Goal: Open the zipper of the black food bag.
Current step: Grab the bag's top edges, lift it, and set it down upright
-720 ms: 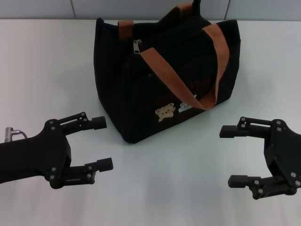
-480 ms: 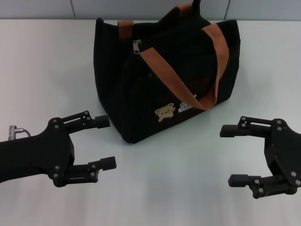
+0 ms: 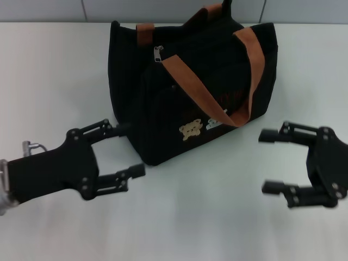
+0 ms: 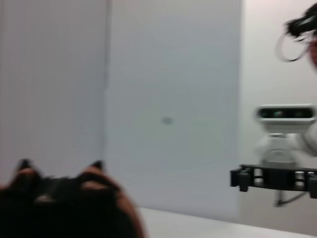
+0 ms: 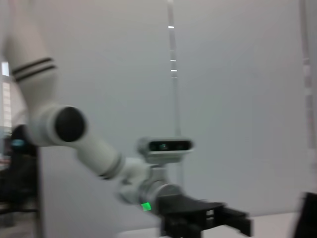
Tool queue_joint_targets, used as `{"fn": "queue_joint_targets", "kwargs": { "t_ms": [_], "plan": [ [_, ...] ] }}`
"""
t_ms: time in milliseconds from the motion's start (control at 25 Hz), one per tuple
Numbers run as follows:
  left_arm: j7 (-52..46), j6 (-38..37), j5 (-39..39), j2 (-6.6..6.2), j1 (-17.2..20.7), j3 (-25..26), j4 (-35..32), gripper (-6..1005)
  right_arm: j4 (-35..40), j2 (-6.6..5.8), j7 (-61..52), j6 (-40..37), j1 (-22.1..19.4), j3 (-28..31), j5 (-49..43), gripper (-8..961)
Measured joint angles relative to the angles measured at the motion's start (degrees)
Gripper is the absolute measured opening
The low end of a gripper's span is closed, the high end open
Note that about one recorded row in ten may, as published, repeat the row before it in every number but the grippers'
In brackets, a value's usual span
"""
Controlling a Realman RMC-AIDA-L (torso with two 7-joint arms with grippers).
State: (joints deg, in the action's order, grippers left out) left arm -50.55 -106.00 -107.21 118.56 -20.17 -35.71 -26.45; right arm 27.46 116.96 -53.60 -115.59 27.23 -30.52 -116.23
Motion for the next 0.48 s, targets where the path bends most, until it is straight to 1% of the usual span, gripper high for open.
{"fn": "queue_joint_targets", "kwargs": {
  "t_ms": [40, 160, 240, 360, 480],
  "plan": [
    [1.0, 1.5, 0.2, 0.24, -0.1, 0.4, 0.9, 792, -0.1, 0.20, 0.2, 1.4, 0.0, 0.9, 0.0, 823],
    [5.1, 5.9, 1.2, 0.15, -1.7, 1.1, 7.2, 789, -0.3, 1.18, 0.4, 5.6, -0.4, 3.7, 0.0, 823],
    [7.1, 8.9, 2.3, 0.25, -2.2, 1.2, 9.6, 787, -0.4, 1.80, 0.4, 8.0, -0.6, 4.8, 0.1, 822],
    [10.4, 12.6, 4.9, 0.49, -2.6, 1.2, 12.9, 783, -1.3, 2.04, 0.6, 10.2, -0.7, 5.0, 0.1, 822],
    [12.3, 13.9, 6.4, 0.51, -2.9, 1.3, 14.8, 780, -2.0, 2.06, 1.5, 10.8, -0.8, 5.0, 0.1, 822]
  ]
}}
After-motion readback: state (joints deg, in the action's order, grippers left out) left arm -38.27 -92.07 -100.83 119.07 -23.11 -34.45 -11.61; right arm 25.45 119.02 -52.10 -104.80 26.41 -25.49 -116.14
